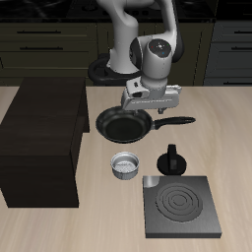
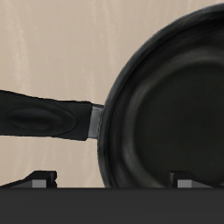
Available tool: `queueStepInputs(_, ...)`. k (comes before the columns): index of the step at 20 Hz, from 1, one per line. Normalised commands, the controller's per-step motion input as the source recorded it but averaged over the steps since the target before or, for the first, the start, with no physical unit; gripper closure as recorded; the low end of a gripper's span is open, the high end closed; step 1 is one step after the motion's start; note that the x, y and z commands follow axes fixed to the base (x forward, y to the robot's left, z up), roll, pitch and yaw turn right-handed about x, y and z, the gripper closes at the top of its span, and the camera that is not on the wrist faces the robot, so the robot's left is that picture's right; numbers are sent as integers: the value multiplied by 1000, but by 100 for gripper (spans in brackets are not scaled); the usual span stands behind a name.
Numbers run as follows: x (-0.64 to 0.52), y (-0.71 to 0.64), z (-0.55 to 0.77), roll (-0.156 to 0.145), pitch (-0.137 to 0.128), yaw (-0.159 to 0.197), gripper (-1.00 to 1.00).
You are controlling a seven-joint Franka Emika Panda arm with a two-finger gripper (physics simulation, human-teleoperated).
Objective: Place the frypan on the stove
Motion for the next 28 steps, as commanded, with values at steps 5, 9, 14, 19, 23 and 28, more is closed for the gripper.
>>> queueStepInputs(5,-94,55,-321,30,22,29,-100)
queueStepInputs(9,-73,-25,-271,50,-6,22,100)
queueStepInputs(14,-11,66,-95,35,20,4,100)
queueStepInputs(19,-7,-31,187,-3,-38,6,100)
queueStepInputs(23,20,-13,167,13,-7,16,100)
queueStepInputs(28,93,-20,244,-9,-22,10,100)
